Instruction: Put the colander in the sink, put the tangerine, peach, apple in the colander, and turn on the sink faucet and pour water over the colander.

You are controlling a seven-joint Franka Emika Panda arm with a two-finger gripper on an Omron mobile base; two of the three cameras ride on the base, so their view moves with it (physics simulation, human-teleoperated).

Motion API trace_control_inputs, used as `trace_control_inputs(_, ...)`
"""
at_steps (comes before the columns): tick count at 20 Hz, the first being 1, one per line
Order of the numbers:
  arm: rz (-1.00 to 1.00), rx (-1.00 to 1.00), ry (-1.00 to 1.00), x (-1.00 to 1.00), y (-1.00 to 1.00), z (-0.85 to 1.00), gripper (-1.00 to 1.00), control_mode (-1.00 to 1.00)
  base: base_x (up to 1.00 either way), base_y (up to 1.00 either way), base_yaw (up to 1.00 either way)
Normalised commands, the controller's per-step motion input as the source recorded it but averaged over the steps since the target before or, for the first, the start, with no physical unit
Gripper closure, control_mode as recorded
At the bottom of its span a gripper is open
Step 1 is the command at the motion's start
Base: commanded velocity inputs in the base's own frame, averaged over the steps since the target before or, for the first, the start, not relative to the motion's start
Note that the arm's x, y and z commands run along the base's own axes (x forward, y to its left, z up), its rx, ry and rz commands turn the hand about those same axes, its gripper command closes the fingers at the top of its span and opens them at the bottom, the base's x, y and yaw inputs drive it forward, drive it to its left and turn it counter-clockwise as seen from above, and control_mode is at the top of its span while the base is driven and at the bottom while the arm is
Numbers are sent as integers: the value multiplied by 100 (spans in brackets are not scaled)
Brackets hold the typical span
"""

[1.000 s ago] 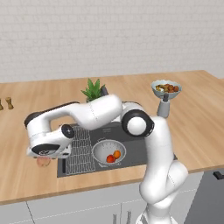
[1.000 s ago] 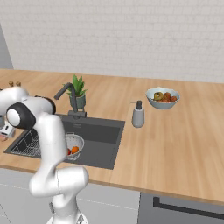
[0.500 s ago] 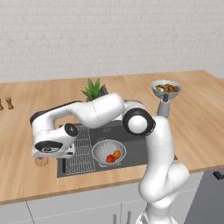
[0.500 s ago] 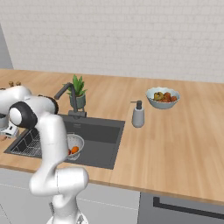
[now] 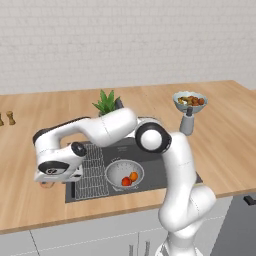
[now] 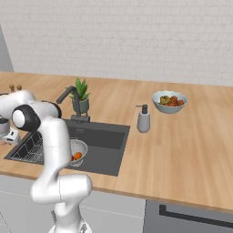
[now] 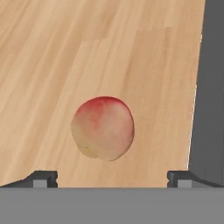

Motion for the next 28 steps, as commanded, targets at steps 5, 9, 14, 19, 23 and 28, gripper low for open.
trace_control_inputs(5,0,-10,0,18,30,0,-100,-100,0,0,0)
trace_control_inputs(9,0,-10,0,26,30,0,-100,-100,0,0,0)
trace_control_inputs(14,0,-11,0,25,37,0,-100,-100,0,0,0)
trace_control_inputs(19,0,-12,0,23,43,0,-100,-100,0,0,0)
trace_control_inputs(23,0,-13,0,18,38,0,100,-100,0,0,0)
trace_control_inputs(28,-3,-2,0,1,0,3,100,-100,0,0,0)
